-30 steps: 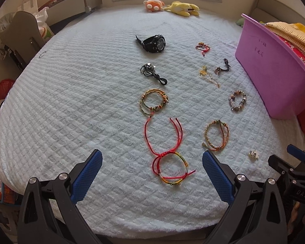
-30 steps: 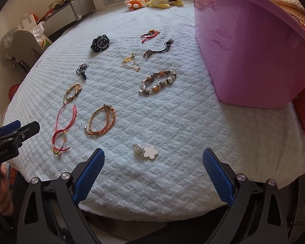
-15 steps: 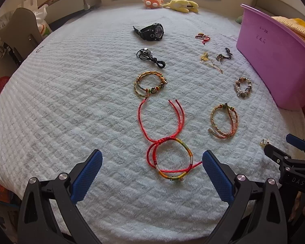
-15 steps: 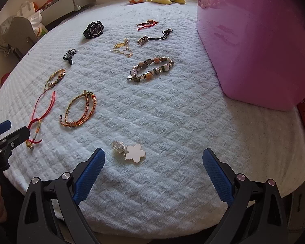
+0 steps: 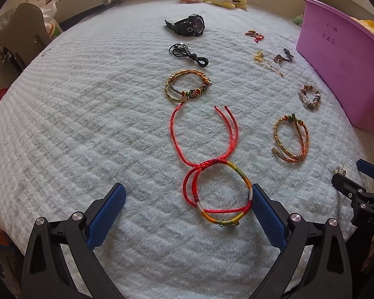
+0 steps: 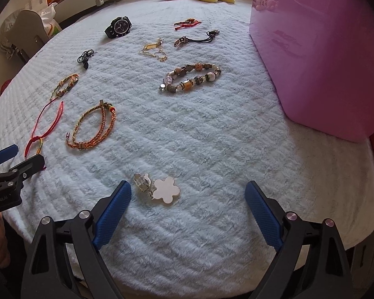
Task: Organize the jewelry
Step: 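Grasp the red string bracelet with the left tool while the right tool grasps the white flower charm, then carry the red bracelet with the left tool while the right tool carries the flower charm over the pink tub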
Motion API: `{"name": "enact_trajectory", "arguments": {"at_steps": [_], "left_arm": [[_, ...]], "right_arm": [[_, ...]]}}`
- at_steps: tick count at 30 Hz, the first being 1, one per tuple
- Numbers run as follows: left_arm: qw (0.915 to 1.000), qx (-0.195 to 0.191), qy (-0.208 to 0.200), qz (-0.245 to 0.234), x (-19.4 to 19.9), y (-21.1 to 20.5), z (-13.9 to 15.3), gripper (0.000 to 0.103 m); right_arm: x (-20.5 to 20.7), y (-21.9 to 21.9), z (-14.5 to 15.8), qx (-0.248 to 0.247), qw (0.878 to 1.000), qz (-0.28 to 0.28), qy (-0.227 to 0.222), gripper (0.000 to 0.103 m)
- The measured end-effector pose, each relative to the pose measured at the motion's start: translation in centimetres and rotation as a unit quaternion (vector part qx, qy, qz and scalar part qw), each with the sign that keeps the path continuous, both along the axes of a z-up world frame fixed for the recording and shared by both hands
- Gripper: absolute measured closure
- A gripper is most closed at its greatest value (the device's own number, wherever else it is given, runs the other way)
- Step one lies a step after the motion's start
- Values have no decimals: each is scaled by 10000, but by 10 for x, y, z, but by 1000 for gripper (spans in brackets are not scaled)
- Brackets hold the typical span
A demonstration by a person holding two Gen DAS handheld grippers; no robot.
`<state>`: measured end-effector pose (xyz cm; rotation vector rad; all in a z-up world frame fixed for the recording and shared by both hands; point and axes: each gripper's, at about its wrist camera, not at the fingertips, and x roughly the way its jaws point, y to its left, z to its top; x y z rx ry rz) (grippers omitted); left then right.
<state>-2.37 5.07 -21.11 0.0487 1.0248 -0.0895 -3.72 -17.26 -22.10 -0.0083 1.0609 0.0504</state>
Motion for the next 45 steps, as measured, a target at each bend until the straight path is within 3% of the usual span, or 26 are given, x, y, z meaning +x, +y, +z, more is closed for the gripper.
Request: {"name": "enact_trajectory", "arguments": {"at_steps": [7, 12, 18, 19, 21, 25, 32, 45], "left_arm": [[9999, 122, -9, -73, 1, -3, -6, 6], [9994, 220, -151, -217, -8, -6, -4, 19], [9979, 359, -232, -477, -15, -20, 2, 54], [9978, 353, -219, -514, -15, -21, 3, 65], [9975, 388, -238, -549, -16, -22, 4, 74], [9977, 338, -263, -524, -18, -19, 8, 98], [9982, -51, -304, -509, -19, -8, 22, 98], [9969, -295, -374, -621, -12, -10, 51, 98]], "right_arm": [[1, 5, -1, -18, 9999, 111, -4, 25], [0, 10, 2, 3, 9998, 210, -33, 40], [-3, 16, 5, -14, 9996, 281, -44, 51], [-4, 17, 6, 18, 9995, 305, -38, 56], [-6, 20, 7, 42, 9993, 371, -43, 68], [-7, 25, 10, 33, 9990, 442, -64, 79], [-8, 17, 15, 397, 9987, 308, -1, 79], [-12, 6, 46, 739, 9970, 188, -152, 79]]}}
